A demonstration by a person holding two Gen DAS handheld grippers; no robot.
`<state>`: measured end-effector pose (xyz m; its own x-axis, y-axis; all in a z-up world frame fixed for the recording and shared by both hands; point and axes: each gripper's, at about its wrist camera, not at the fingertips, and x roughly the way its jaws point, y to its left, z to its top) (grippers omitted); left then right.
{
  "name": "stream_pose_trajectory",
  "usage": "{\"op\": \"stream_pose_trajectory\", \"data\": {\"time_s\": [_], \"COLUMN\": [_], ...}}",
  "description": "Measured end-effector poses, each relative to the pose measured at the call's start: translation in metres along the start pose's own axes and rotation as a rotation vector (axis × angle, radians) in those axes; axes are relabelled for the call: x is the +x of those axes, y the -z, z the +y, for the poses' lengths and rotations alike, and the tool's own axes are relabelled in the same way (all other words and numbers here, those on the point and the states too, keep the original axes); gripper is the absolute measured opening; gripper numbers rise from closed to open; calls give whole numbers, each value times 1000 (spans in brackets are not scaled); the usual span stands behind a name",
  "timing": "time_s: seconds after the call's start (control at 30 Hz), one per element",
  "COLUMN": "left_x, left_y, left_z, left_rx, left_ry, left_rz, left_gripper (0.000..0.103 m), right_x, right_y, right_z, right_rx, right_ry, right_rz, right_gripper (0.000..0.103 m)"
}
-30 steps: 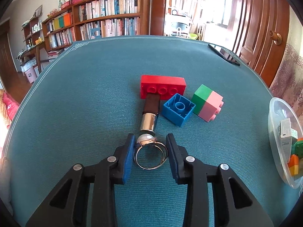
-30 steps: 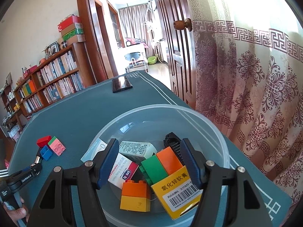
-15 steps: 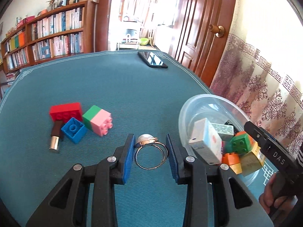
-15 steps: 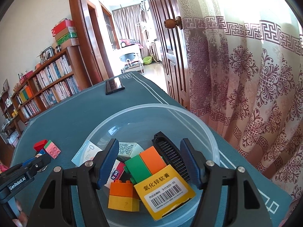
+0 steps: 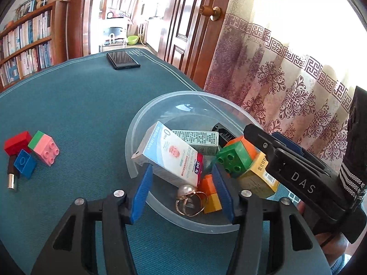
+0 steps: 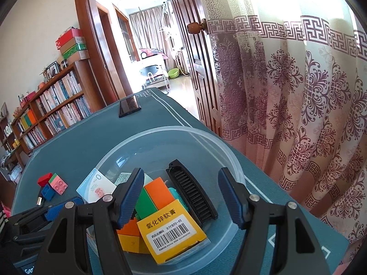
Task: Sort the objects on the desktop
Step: 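Carry the gold ring over the bowl and open the left tool, then withdraw both open tools from the bowl back toward the table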
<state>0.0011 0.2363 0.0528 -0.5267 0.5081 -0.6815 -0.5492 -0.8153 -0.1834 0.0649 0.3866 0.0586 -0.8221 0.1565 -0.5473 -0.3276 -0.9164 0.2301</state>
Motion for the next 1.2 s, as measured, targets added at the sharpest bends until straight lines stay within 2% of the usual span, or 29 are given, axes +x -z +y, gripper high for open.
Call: {"op": "stream_pose_trajectory", "data": {"time_s": [0.2,0.37,0.63,0.97,1.2], "left_x": [-6,-9,-16,-35,-49], "left_y": [0,3,2,9,19], "left_z": [7,22,51,100,138], "left_rx": [-4,-42,-110,-213,-272], "left_ry": [-33,-48,-112,-208,-303], "left_rz": [-24,-22,-35,-64,-71], "left_gripper": [62,62,62,62,62], "right_x": [1,1,0,0,-6], "right_y": [2,3,3,5,6], "right_z": [5,16,31,59,80], "right_rx": [-9,-36,-64,-117,-173], "right_ry": [-9,-20,-27,-66,-111], "right_rz": [9,8,7,8,-14], "right_gripper": [71,71,71,71,71]}}
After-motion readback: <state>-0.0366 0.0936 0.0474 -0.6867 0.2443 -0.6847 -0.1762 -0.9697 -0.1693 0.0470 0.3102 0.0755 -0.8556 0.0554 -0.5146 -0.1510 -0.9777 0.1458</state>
